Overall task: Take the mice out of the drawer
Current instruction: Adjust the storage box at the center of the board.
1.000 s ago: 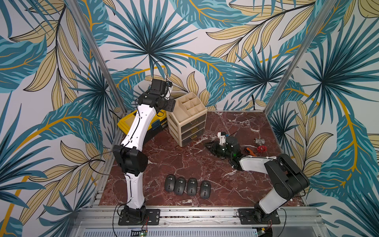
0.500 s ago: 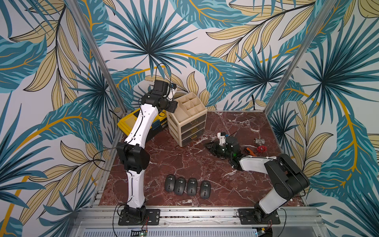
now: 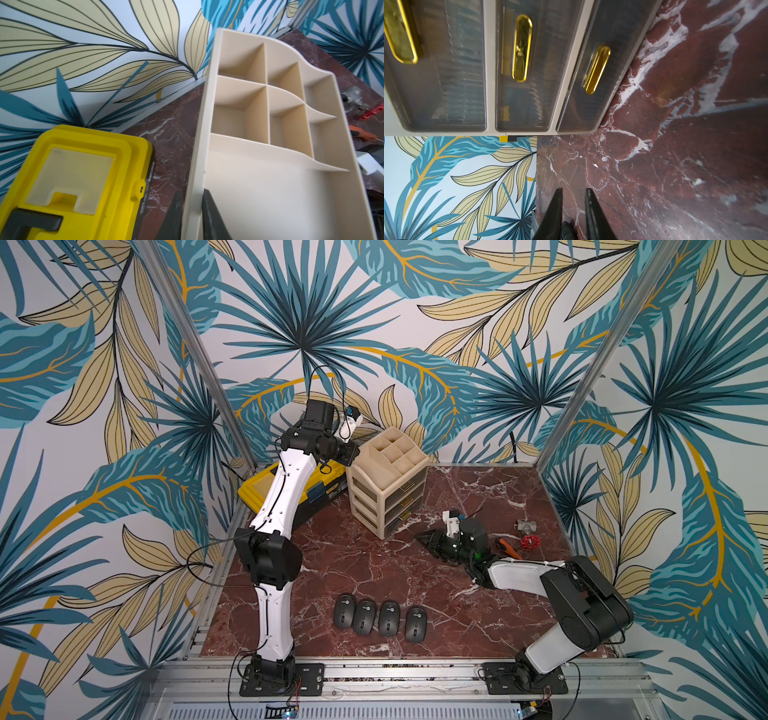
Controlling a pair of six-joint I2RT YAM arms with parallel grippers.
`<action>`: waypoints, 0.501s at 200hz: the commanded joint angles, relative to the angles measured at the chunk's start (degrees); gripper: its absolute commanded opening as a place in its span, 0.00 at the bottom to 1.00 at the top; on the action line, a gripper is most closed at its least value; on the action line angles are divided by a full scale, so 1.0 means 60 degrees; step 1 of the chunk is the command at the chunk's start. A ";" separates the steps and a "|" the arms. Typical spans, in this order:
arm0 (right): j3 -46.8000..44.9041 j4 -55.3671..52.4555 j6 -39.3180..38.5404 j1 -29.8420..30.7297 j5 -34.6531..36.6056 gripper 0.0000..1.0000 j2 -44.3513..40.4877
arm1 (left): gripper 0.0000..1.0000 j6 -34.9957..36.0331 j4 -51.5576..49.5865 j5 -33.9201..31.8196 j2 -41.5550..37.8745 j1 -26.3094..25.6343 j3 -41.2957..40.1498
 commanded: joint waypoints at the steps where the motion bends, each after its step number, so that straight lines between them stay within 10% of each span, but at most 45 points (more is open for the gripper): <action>1: -0.0739 0.0533 0.0397 -0.0090 0.0176 0.20 -0.0376 | 0.18 0.0019 -0.0521 0.1293 -0.0652 -0.0146 -0.0895; 100: -0.3307 0.0832 0.1639 -0.0943 0.0111 0.19 -0.3646 | 0.12 0.0857 -0.1051 0.2589 -0.2487 -0.1206 -0.3348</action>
